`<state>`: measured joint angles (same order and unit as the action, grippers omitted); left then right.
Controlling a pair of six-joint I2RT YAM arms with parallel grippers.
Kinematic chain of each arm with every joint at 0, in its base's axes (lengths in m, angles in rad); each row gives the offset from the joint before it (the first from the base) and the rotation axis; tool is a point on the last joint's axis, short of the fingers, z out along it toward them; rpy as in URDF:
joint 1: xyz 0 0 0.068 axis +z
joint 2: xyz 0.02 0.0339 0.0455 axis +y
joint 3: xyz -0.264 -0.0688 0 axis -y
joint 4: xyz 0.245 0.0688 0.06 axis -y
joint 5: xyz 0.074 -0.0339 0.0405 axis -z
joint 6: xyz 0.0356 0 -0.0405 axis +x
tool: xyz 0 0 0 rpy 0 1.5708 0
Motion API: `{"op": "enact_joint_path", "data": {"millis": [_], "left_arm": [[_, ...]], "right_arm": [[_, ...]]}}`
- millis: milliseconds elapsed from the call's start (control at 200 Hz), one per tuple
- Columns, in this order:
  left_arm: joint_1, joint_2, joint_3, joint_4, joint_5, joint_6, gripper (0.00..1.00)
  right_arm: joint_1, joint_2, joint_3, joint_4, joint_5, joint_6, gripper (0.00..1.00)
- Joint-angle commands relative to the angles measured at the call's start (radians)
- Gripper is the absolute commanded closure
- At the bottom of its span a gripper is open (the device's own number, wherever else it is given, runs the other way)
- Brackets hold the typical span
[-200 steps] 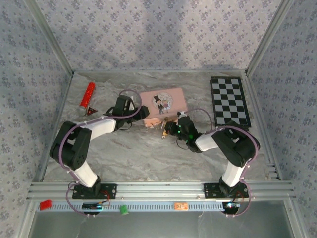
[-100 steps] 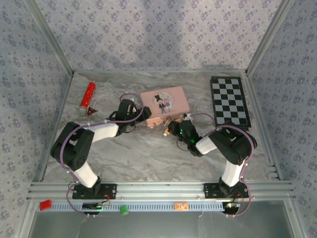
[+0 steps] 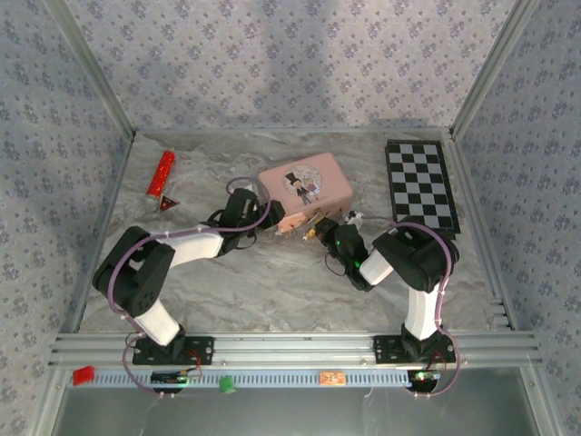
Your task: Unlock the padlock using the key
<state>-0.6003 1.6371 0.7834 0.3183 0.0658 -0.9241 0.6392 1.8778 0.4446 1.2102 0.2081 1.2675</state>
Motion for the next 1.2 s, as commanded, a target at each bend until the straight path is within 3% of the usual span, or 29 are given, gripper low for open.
{"op": "enact_joint_path", "data": {"millis": [0,305,870,1194], "left_arm": [[-0.012,0.018,0.009,-0.039,-0.002,-0.007,0.34],[-0.022,0.041,0.020,-0.042,-0.011,0.002,0.34],[-0.021,0.047,0.027,-0.051,-0.015,0.007,0.33],[0.003,0.033,0.040,-0.067,0.018,0.020,0.33]], "right_arm": [[-0.019,-0.029,-0.011,0.059,0.109,0.046,1.00],[-0.054,-0.012,-0.025,0.119,0.116,0.152,1.00],[-0.105,-0.084,-0.051,0.053,0.082,0.199,1.00],[-0.156,-0.427,-0.112,-0.335,0.032,0.040,1.00]]}}
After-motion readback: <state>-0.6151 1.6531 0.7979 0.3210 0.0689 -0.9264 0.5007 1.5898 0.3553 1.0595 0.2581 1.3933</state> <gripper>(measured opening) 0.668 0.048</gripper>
